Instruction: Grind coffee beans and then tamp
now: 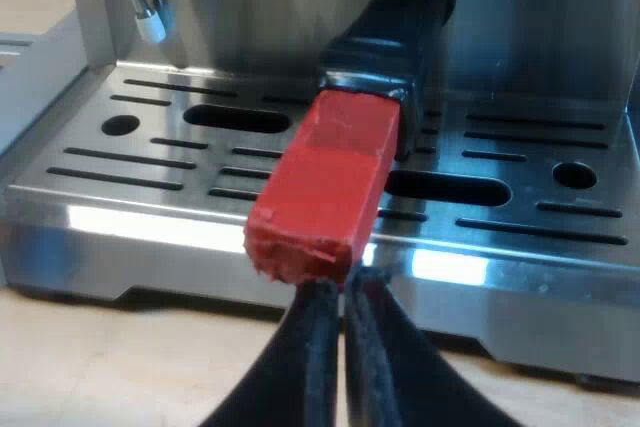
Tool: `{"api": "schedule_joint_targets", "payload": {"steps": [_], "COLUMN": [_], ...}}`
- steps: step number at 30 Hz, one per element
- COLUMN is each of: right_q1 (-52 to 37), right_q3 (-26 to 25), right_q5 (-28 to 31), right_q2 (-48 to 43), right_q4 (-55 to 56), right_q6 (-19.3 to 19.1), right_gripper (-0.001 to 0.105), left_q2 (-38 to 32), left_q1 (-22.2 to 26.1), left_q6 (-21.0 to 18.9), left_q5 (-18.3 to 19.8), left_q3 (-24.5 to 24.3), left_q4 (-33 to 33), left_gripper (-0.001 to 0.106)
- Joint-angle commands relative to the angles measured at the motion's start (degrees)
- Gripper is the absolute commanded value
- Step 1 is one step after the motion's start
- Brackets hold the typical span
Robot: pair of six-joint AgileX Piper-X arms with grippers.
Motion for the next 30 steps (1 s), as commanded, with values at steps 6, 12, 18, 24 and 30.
{"api": "schedule_joint_targets", "payload": {"steps": [6, 12, 18, 24, 30], "right_q1": [-5.2, -6.2, -2.4, 2.5, 5.4], "right_q3": [-0.5, -0.5, -0.5, -0.5, -0.6], "right_q5": [2.5, 4.7, 4.3, 2.7, 1.2], "right_q2": [-0.8, -0.8, -2.3, -4.0, -7.1], "right_q4": [-0.9, -0.9, 2.2, 11.0, 14.7], "right_q6": [-0.5, -0.5, 0.2, 0.7, 3.0], "right_gripper": [0.001, 0.001, 0.002, 0.023, 0.045], "left_q2": [0.0, 0.0, 0.0, 0.0, 0.0], "left_q1": [-0.2, -0.2, -0.2, -0.2, -0.2], "left_q6": [0.0, 0.0, 0.0, 0.2, 0.3], "left_q5": [0.8, 0.8, 0.8, 0.8, 0.8], "left_q3": [0.0, 0.0, 0.0, 0.0, 0.0], "left_q4": [-1.0, -1.0, -1.0, -1.0, -1.0], "left_gripper": [0.082, 0.082, 0.082, 0.082, 0.082]}}
